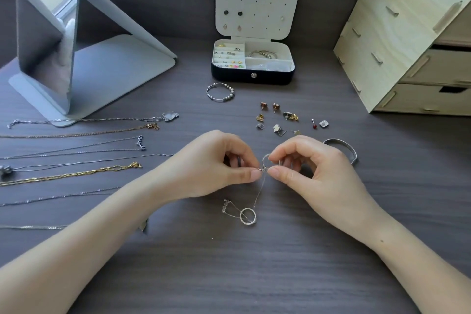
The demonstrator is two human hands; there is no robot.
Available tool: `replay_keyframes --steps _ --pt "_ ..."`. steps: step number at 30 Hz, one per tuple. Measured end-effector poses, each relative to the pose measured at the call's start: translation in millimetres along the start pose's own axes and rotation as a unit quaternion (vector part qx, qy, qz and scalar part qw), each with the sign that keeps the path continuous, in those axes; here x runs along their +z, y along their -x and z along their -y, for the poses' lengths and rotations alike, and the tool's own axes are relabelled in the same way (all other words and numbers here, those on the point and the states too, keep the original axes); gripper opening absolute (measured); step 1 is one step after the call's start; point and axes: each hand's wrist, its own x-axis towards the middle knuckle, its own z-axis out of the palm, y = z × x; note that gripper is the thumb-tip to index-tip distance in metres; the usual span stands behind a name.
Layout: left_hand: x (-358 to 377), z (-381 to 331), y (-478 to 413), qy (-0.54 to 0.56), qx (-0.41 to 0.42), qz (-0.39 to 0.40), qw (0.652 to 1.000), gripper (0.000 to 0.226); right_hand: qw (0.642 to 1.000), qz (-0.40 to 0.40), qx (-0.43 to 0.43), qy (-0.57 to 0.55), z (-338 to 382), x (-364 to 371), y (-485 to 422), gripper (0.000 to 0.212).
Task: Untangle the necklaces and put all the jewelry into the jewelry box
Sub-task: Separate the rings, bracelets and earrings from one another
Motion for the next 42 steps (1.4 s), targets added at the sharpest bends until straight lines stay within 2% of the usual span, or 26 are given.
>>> replay_keyframes --steps 5,7,17,26,31,33,42 --pt "-1.2 -2.7 2.8 -0.018 -0.011 0.013 1.000 0.006 0.999 -0.005 0.002 0.032 -4.3 -0.5 -0.5 0.015" --pt "-2.0 -3.6 3.0 -0.021 -0.010 0.008 1.000 0.008 0.999 -0.005 0.001 0.043 -4.2 0.1 -0.5 0.012" --pt "-1.1 -8.6 3.2 -0.040 0.032 -0.020 0.999 0.012 0.999 0.001 0.033 0.039 -0.3 5.7 -2.8 0.014" --pt "5.5 -10.6 -2.8 -0.039 0.022 -0.081 0.996 0.010 0.997 -0.010 0.042 0.058 -0.7 7.8 -7.6 0.007" --pt "11.1 -12.8 -3.6 -0.031 0.052 -0.071 0.996 0.004 0.997 -0.017 0.063 0.028 0.8 7.0 -9.6 0.011" --pt "13.4 -12.3 -3.9 -0.049 0.069 -0.070 0.994 0.010 0.997 -0.021 0.076 0.016 1.1 6.1 -10.5 0.016" --pt "13.4 -14.8 -5.0 -0.151 0.163 -0.133 0.966 0.005 0.990 -0.033 0.110 -0.086 8.2 3.5 -13.2 0.018"
